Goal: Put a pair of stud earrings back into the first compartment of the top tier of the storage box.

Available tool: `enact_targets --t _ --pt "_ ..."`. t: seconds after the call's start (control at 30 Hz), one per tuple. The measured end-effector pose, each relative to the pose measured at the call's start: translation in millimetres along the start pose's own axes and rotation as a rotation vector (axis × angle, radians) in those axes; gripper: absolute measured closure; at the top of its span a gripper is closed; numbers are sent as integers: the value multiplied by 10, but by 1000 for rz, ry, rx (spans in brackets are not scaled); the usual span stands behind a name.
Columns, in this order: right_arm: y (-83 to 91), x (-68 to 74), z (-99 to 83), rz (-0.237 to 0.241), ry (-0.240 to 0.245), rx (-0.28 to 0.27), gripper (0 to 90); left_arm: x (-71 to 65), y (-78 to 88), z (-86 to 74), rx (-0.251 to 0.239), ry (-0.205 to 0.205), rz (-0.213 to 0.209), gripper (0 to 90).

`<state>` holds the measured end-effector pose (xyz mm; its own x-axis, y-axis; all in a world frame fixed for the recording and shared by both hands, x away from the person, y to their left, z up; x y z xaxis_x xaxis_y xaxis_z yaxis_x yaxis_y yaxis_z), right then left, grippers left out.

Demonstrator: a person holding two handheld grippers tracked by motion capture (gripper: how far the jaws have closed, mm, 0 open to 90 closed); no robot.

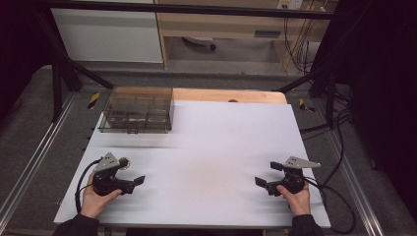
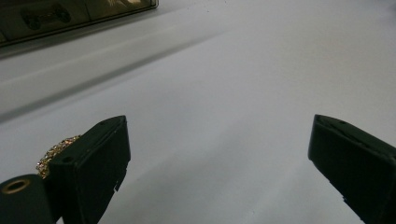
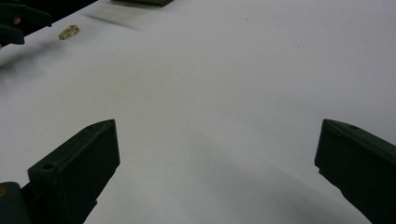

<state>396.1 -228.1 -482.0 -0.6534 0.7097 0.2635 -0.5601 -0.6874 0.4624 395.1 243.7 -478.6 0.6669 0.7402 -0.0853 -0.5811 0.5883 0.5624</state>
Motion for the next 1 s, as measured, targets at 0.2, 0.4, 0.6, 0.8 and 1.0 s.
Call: enact_targets --t 0.2,0.4,0.6,0.8,1.0 --pt "9 -8 -2 0 1 -1 5 -7 13 4 7 1 -3 51" --pt "11 -9 -3 0 1 2 5 -4 20 9 13 4 -3 51" --pt "18 -9 4 -1 -7 -1 5 28 47 14 15 5 2 52" --pt "20 -13 2 -3 -4 4 6 71 79 24 17 9 10 51" --pt "22 -20 3 -8 0 3 5 118 120 31 27 2 26 52"
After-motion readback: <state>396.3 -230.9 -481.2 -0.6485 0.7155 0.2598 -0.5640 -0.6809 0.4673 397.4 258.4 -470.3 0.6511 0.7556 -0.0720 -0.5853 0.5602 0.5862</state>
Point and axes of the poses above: each handheld gripper's, and its own axes: y roughly backward along the jaws, z roughly out of its top, x roughly to its left, the point moved 7 cm from there along -y, roughly forward along the jaws, and after that the axes turned 1 degree about -y, right-handed, at the moved point
